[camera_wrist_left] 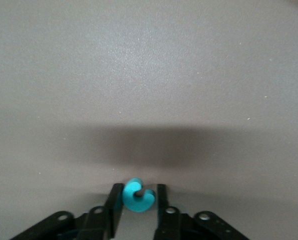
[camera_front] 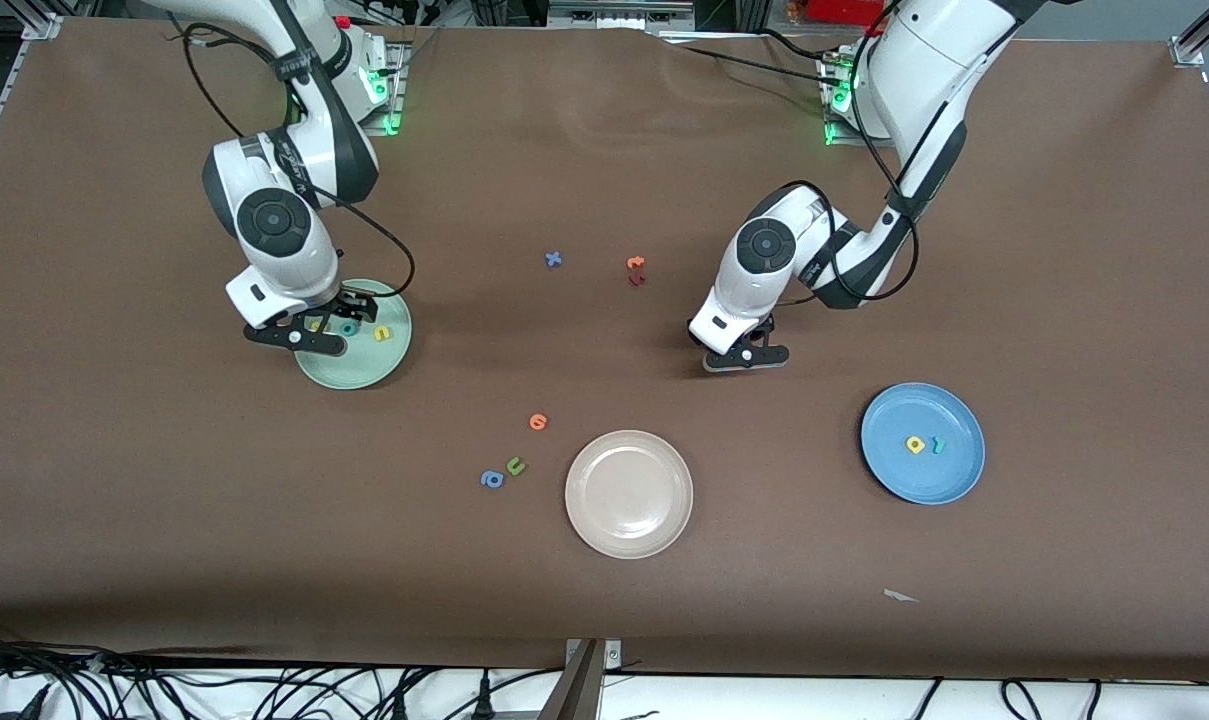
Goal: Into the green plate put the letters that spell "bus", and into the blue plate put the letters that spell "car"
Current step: 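Drop the yellow letter on the green plate while the left gripper grasps teal c, then drop the teal c on the blue plate while the right gripper returns to rest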
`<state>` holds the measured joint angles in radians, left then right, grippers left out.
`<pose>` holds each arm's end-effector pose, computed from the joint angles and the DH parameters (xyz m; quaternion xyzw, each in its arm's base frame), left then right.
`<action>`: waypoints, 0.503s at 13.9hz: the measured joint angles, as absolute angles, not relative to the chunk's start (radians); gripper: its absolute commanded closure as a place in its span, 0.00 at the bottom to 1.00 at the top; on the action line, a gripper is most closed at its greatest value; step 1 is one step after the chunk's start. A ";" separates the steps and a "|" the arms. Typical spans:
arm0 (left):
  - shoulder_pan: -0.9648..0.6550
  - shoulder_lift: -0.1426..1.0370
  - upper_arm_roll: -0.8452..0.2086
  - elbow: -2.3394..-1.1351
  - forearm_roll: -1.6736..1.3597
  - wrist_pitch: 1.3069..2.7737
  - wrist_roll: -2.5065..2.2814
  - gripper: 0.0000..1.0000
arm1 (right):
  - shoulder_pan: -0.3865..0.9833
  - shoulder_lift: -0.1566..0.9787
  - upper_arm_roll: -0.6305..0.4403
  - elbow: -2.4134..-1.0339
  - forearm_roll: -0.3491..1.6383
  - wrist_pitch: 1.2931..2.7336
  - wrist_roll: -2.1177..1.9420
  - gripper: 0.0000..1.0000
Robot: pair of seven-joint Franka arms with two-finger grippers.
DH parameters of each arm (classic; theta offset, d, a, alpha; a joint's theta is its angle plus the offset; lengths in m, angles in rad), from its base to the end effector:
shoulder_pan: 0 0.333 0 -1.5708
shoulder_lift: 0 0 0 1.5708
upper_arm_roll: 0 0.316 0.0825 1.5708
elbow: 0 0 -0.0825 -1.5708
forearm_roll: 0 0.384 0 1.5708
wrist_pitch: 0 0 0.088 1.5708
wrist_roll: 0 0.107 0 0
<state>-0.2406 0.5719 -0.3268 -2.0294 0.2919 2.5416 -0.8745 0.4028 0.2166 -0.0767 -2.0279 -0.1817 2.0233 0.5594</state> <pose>0.5001 -0.3219 0.1724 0.9984 0.0553 -0.0094 0.0007 0.5364 0.1713 0.3264 0.9880 -0.0671 -0.0629 0.1239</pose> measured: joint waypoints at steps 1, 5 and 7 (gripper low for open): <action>-0.240 0.572 -0.327 -2.029 0.292 2.542 -0.875 0.72 | 0.407 0.219 -0.069 -1.940 -0.137 1.921 0.545 0.00; -0.239 0.571 -0.325 -2.027 0.292 2.542 -0.875 0.75 | 0.377 0.226 -0.088 -1.674 -0.049 1.651 0.384 0.00; -0.230 0.569 -0.315 -2.003 0.292 2.516 -0.867 0.75 | 0.308 0.228 -0.100 -1.606 -0.008 1.625 0.256 0.00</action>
